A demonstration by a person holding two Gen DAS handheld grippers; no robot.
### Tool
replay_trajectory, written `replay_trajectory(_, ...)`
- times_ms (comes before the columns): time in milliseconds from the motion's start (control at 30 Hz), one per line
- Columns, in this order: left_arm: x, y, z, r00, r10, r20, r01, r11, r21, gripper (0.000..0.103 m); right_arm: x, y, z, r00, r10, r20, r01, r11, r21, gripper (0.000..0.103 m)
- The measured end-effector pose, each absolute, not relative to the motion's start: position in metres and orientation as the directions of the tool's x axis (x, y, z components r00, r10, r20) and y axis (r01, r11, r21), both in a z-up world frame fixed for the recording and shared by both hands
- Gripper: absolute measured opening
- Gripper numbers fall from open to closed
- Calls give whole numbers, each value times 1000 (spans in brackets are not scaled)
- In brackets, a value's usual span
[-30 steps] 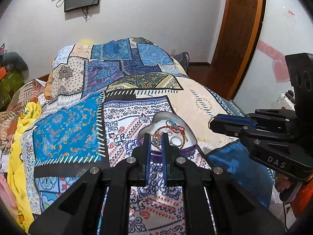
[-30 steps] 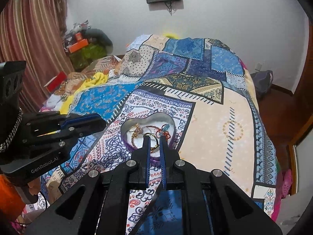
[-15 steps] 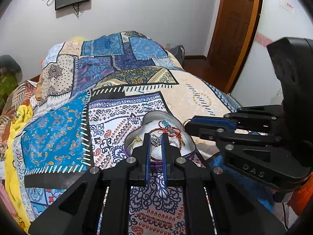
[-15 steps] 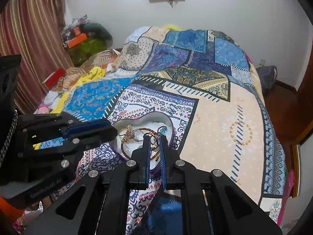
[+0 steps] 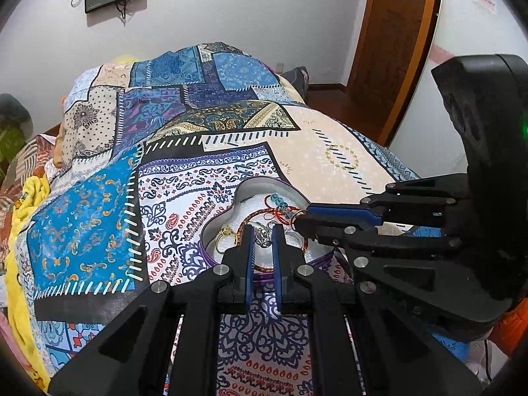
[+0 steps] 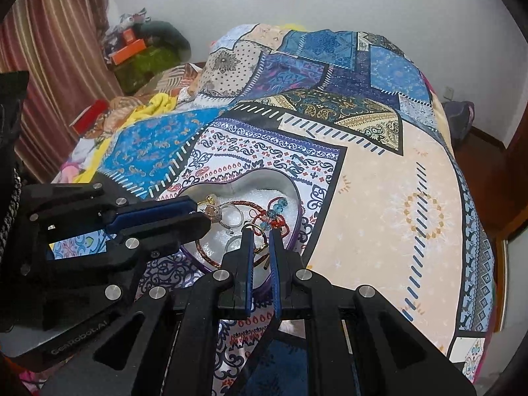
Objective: Organize jewelry
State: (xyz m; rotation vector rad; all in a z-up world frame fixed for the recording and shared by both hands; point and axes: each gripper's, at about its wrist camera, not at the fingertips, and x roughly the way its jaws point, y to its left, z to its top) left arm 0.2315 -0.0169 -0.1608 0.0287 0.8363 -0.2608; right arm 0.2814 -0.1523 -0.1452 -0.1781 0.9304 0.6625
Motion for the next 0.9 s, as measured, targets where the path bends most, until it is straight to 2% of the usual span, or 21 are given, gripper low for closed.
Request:
replay_trajectory(533,222,-9,-145,654,-208,-727,227,971,-74,10,271,-157,-125,456,436,-776,-586,803,107,11)
replay_trajectory(633,215,-4,-136,669,-213,-712,219,972,-85,13,265,-161,-115,471,440,-764,-580,808,107,12)
replay_trajectory(767,201,5,-115,712,-206,-671,200,976,-88,24,256,-166,-99,505,439,-743,-573,814,92,12)
replay_trajectory(900,182,11,-84,774,-169,-610,169,984,-58,25,240,-174,-69,568,455,-686,-562,823,81,13)
